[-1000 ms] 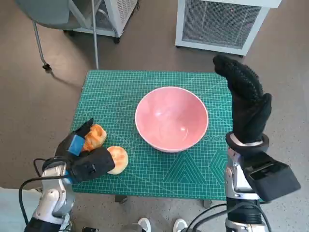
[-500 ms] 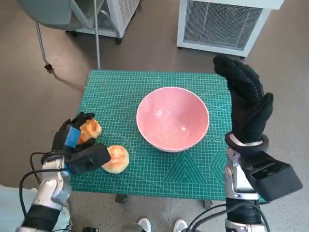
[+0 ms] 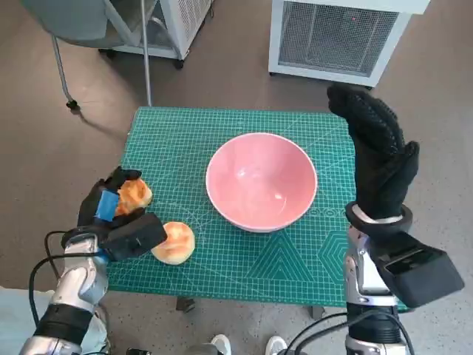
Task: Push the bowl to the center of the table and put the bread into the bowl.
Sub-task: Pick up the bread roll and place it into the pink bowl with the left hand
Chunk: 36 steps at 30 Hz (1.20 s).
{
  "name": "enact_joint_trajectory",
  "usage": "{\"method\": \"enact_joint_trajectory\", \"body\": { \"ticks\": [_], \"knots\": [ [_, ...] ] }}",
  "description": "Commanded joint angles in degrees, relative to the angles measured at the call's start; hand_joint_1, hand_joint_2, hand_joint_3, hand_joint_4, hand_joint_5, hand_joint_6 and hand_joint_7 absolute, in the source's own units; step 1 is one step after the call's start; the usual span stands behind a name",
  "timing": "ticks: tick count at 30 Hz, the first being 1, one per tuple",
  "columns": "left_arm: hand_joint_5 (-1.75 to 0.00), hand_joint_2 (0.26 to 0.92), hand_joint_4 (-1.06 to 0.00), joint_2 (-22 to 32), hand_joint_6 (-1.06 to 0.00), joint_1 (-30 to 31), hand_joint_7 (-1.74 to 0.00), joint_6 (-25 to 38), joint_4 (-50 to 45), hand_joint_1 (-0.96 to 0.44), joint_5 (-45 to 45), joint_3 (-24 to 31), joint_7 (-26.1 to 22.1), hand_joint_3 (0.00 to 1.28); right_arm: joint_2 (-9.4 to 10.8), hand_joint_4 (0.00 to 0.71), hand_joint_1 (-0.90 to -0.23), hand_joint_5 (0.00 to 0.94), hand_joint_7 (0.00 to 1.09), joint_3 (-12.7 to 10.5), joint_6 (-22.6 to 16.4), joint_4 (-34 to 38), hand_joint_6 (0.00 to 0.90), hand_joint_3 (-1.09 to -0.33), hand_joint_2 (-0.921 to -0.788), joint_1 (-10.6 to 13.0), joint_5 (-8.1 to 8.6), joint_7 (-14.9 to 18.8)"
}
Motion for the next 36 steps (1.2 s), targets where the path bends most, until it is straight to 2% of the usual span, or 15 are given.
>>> {"method": "enact_joint_trajectory", "body": {
  "ticks": [1, 3, 5, 6, 9, 20, 21, 28, 36],
  "knots": [
    [-1.4, 0.758, -0.63, 1.1, -0.61, 2.2, -1.09, -1.6, -2.9, 0.01, -2.4, 1.2, -0.7, 0.4, 0.1, 0.354, -0.43, 0.035, 0.77, 0.0, 0.0, 0.8, -0.001, -0.653, -0.921, 0.9, -0.14, 0.2],
    [-1.42, 0.731, -0.64, 1.6, -0.64, 2.5, -1.06, -1.8, -5.4, 0.01, -3.0, 2.1, -1.0, 0.44, 0.1, 0.354, -0.43, 0.036, 0.77, 0.0, 0.0, 0.9, -0.001, -0.653, -0.921, 0.9, -0.05, 0.3],
    [-1.4, 0.734, -0.66, 2.0, -0.65, 2.7, -1.04, -1.9, -8.3, 0.0, -3.9, 3.1, -1.5, 0.42, 0.1, 0.354, -0.43, 0.036, 0.77, 0.1, 0.0, 0.9, -0.001, -0.653, -0.921, 0.9, -0.04, 0.3],
    [-1.34, 0.775, -0.69, 2.1, -0.66, 2.7, -1.01, -1.9, -9.5, 0.0, -4.3, 3.5, -1.7, 0.33, 0.1, 0.353, -0.43, 0.036, 0.77, 0.1, 0.0, 0.9, -0.001, -0.653, -0.921, 0.9, -0.04, 0.3],
    [-1.26, 0.803, -0.73, 2.2, -0.69, 2.8, -1.0, -1.1, -15.2, 0.0, -5.2, 5.4, -2.9, 0.25, 0.2, 0.353, -0.431, 0.037, 0.77, 0.2, 0.1, 0.7, -0.001, -0.653, -0.921, 0.9, -0.19, 0.2],
    [-1.12, 0.843, -0.78, 0.3, -0.68, -1.2, -1.07, 0.0, -32.1, 0.0, -5.9, 9.0, -5.4, 0.15, 0.0, 0.352, -0.437, 0.04, 0.77, 0.3, 0.1, 0.7, -0.001, -0.651, -0.921, 0.6, 0.02, 0.5],
    [-1.15, 0.866, -0.74, 0.2, -0.65, -2.0, -1.12, -0.6, -33.6, 0.0, -5.7, 8.8, -5.4, 0.14, 0.0, 0.353, -0.437, 0.042, 0.78, 0.3, 0.0, 0.7, -0.001, -0.648, -0.921, 0.6, -0.01, 0.5],
    [-1.1, 0.888, -0.79, -0.3, -0.68, -7.5, -1.07, -4.8, -39.6, 0.0, -5.3, 7.0, -6.3, 0.06, -0.2, 0.351, -0.438, 0.044, 0.77, 0.4, 0.0, 0.4, -0.001, -0.648, -0.921, 0.7, -0.22, 0.6],
    [-1.1, 0.909, -0.79, -4.1, -0.65, -16.4, -1.1, -12.4, -38.1, 0.0, -4.1, 0.6, -6.4, 0.04, -0.3, 0.351, -0.434, 0.048, 0.77, 0.4, -0.4, 0.5, -0.001, -0.648, -0.921, 1.0, -0.33, 0.6]
  ]
}}
